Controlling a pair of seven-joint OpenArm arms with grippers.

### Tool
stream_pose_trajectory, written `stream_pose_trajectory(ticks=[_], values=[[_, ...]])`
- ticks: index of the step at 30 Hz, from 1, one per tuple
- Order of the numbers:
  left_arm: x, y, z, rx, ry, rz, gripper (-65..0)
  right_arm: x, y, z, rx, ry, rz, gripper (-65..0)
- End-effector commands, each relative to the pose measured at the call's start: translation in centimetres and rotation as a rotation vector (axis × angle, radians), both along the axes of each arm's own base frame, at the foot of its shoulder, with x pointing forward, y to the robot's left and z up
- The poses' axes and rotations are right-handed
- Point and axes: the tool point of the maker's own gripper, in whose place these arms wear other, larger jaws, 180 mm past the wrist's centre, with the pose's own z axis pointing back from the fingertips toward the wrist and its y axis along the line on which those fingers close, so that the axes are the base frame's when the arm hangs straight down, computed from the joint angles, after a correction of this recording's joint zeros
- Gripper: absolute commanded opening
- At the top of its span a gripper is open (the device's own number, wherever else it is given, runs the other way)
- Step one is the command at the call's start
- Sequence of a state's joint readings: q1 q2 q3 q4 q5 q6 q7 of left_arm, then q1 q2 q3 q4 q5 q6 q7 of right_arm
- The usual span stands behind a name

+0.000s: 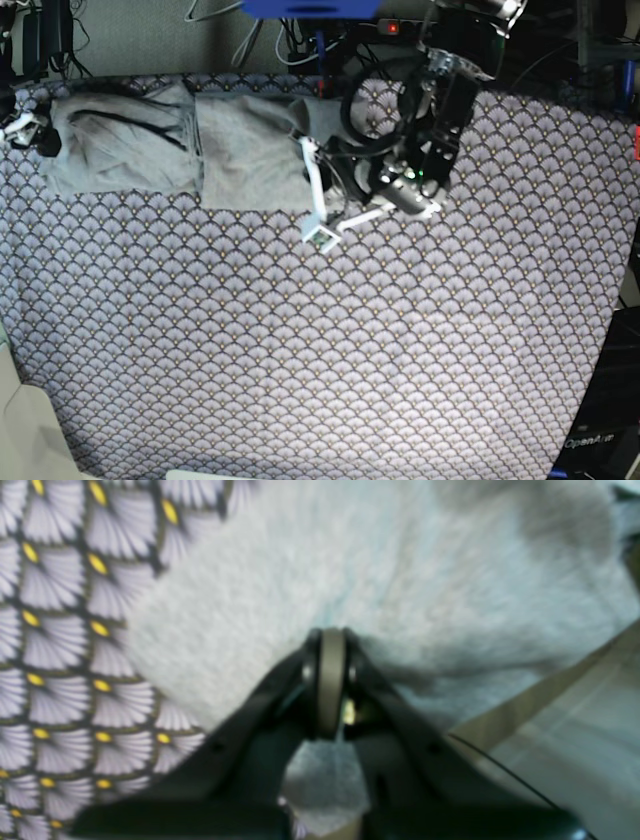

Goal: Fold the T-shirt properly
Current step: 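Fold the held end over toward the right gripper with the left gripper, then release the fold and move both grippers to the bundle's sides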

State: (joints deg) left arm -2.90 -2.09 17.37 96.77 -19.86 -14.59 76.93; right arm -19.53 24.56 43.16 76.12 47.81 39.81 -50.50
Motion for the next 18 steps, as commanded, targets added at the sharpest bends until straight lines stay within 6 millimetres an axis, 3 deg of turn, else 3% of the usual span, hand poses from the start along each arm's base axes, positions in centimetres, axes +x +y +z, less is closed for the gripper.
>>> stream_pose_trajectory(ticks=[1,6,8,18], values=[[1.0,-0.5,1.5,-0.030,-0.048,0.001,-65.0,0.9,-0.6,1.4,-0.018,-0.045,0.005,-17.9],[1.3,-0.5,2.8,-0.038,-0.090,-0.004,-65.0,0.7,-0.1,0.9,-0.003,-0.040,0.002,-17.9],[1.4,-0.3,2.9,-0.031,-0.098,0.000,-65.0,0.8,1.0,0.2,0.015,-0.026,0.028,-17.9],[1.7,8.8,0.2,0.056,-0.038,0.224,-65.0,1.2,5.7,-2.0,0.075,0.030,0.155,-18.1]])
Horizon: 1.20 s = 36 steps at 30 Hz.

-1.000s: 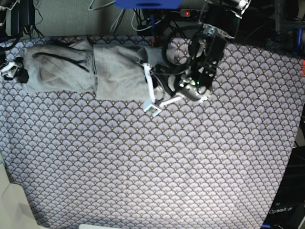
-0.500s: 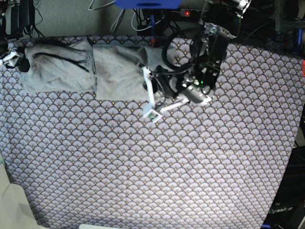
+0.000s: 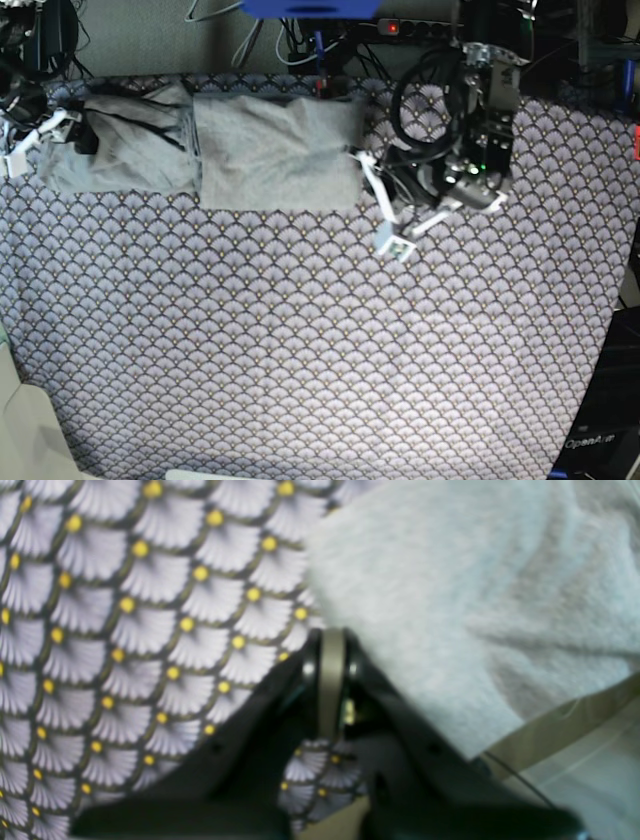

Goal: Fold the T-shirt properly
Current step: 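Release the fold and move both grippers to the bundle's sides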

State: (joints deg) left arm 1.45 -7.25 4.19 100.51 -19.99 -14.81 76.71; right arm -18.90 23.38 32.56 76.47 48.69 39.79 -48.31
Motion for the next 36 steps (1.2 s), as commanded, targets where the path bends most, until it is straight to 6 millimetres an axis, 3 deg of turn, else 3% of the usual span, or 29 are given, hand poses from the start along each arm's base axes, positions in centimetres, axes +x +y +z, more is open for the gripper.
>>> stream_pose_trajectory(ticks=[1,6,8,18,21,25,32,36], values=[[0.3,0.4,0.5,-0.001,-0.020,0.009,-65.0,-0.2,-0.1,0.1,-0.010,0.015,0.022,-18.2],[-0.3,1.2,-0.1,0.017,-0.004,0.013,-65.0,0.0,0.1,0.2,-0.001,0.008,0.021,-19.1],[-0.7,1.2,-0.3,0.017,0.006,0.012,-65.0,0.0,0.4,0.1,0.008,0.004,0.015,-23.1],[-0.7,1.2,-0.4,0.017,0.007,0.012,-65.0,0.0,0.7,0.0,0.010,0.011,0.025,-65.0],[-0.8,1.2,-0.4,0.017,0.009,0.012,-65.0,0.4,1.0,0.9,-0.011,-0.011,0.047,-65.0],[-1.0,1.4,-0.5,0.024,0.015,0.011,-65.0,1.5,2.4,3.5,-0.060,-0.081,0.123,-65.0],[-1.6,3.7,-0.9,0.073,0.021,0.021,-65.0,2.1,6.6,6.8,-0.115,-0.139,0.253,-65.0],[-1.2,6.2,-0.8,0.086,0.017,0.098,-65.0,1.7,8.6,8.0,-0.134,-0.148,0.302,-65.0]])
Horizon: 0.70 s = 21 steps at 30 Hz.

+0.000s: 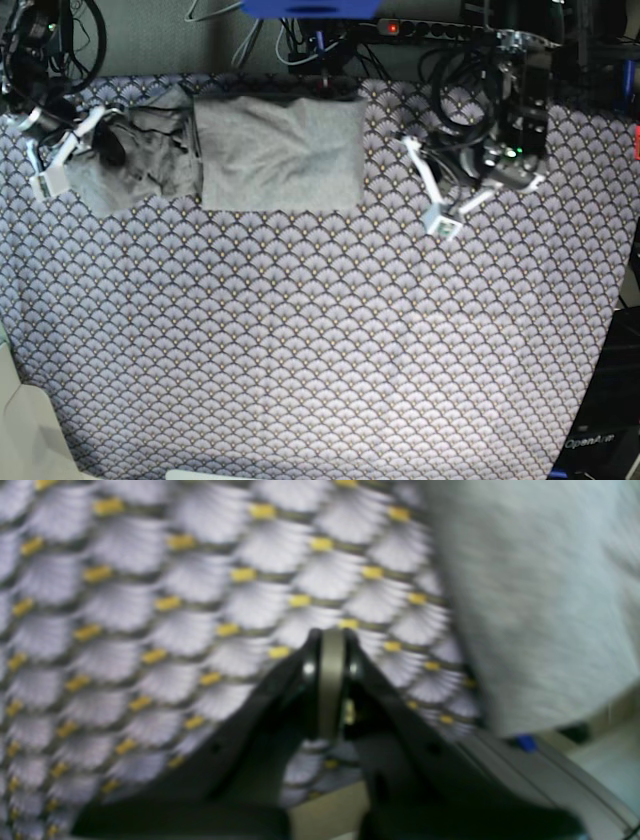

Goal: Fold the T-shirt properly
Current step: 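Release the fold and move both grippers to the bundle's sides, then grasp the folded bundle with the right gripper and fold it over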

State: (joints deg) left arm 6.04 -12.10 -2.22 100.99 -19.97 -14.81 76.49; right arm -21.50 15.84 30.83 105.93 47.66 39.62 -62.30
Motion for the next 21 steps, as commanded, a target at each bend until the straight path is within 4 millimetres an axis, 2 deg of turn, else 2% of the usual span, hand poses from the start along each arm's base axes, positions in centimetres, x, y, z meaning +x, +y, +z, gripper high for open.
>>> stream_pose_trajectory(ticks=[1,5,9,11,16,21], values=[[0.8,0.8,0.9,0.002,-0.034,0.019,-65.0,0.3,0.4,1.3,-0.003,-0.041,0.022,-65.0],[0.5,3.9,0.8,0.044,-0.030,0.076,-65.0,-0.4,2.0,1.4,0.002,-0.019,0.041,-65.0],[0.1,5.3,0.7,0.076,-0.022,0.082,-65.0,-1.0,3.1,0.8,0.026,0.012,0.043,-65.0],[-0.8,5.9,0.3,0.094,-0.003,0.078,-65.0,-0.9,4.4,0.6,0.051,0.014,0.066,-65.0],[-1.4,6.0,-0.1,0.090,-0.012,0.079,-65.0,0.0,7.9,0.8,0.109,-0.004,0.142,-65.0],[-2.1,6.0,-0.5,0.086,-0.002,0.080,-65.0,1.4,10.1,1.5,0.128,-0.032,0.213,-65.0]])
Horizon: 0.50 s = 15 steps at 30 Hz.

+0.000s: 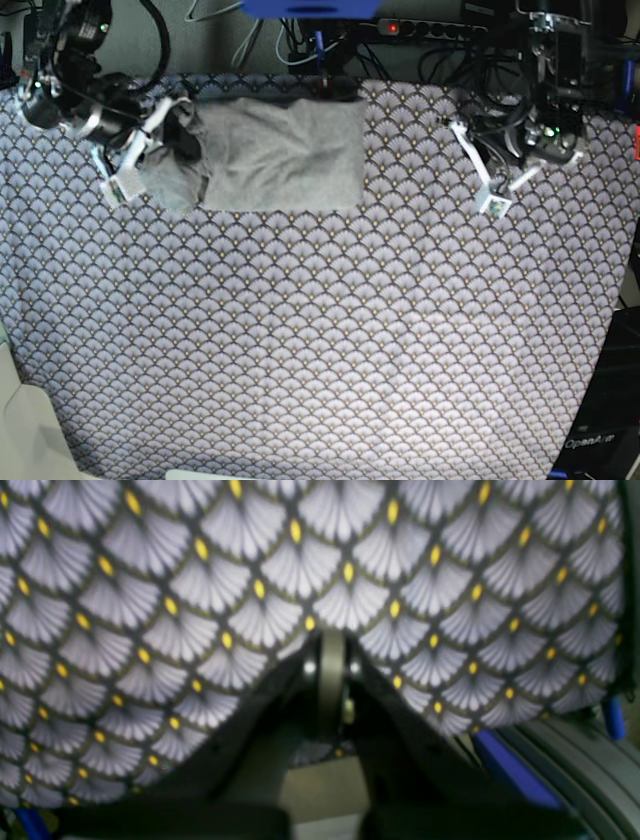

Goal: Fold the T-shirt properly
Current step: 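Grasp the folded bundle with the right gripper and fold it over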

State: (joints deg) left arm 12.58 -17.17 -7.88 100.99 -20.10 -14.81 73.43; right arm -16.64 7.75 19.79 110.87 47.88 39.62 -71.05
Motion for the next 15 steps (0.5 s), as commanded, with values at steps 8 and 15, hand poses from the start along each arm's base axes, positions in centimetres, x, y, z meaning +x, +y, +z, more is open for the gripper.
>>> stream_pose_trajectory(ticks=[8,15], values=[[0.6,0.4,0.7,0.009,-0.047,-0.013,-65.0,1.5,2.0,1.5,0.008,-0.043,0.084,-65.0],[0.8,0.3,0.8,0.005,-0.058,-0.015,-65.0,2.9,3.6,3.0,0.040,-0.069,0.115,-65.0]])
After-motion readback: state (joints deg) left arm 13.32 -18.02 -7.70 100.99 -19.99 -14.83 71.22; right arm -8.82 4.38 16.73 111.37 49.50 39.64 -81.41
